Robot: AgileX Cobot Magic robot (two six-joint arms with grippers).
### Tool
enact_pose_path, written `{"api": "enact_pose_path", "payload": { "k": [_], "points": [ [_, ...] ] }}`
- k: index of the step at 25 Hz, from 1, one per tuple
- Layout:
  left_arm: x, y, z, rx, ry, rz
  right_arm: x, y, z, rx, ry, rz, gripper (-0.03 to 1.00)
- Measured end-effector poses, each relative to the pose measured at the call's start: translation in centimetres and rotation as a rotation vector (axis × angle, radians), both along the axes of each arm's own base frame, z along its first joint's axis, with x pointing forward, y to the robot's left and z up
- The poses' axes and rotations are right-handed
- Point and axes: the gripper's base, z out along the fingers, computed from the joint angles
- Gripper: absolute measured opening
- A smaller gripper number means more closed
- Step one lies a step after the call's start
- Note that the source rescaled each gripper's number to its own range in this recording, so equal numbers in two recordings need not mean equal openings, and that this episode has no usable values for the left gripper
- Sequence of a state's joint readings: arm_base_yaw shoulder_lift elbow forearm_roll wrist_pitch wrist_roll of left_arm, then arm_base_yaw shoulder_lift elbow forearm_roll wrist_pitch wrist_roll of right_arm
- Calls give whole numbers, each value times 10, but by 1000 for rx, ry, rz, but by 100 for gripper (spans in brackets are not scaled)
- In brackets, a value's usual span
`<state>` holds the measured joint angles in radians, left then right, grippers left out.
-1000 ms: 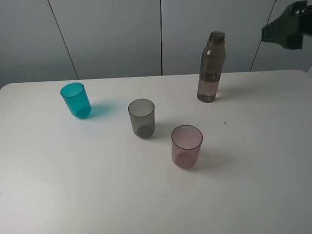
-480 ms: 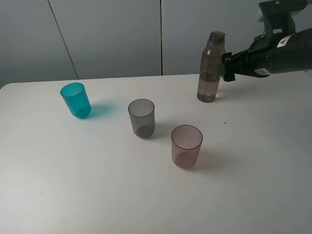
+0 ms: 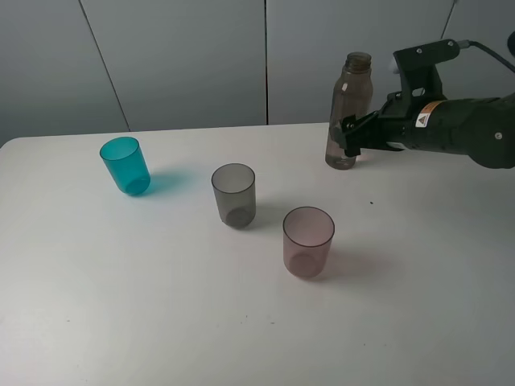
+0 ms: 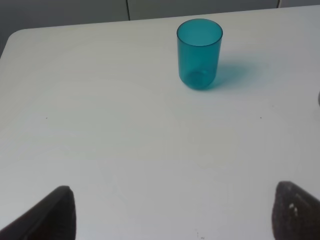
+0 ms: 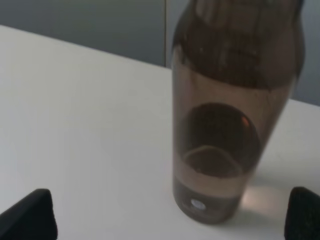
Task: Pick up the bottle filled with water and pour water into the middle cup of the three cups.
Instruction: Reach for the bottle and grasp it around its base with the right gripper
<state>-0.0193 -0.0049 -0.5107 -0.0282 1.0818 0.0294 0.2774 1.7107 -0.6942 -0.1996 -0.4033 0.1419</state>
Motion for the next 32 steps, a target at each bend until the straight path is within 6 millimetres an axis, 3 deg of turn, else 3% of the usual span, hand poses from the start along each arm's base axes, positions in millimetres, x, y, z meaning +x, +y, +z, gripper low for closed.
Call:
{"api": "enact_pose_path", "payload": {
  "k": [6, 11, 23, 29, 32],
  "points": [
    [0, 0, 0, 0, 0, 0, 9, 7, -15, 67, -74, 25, 96],
    [0, 0, 0, 0, 0, 0, 13, 1, -26, 118, -41, -82, 96],
    [0, 0, 0, 3, 0, -2, 22, -5, -62, 75, -80, -158, 96],
    [0, 0, 0, 3, 0, -2, 32, -17, -66, 81, -121, -189, 96],
    [0, 0, 0, 3, 0, -2, 34, -13, -66, 68, -133, -133, 96]
  ]
}}
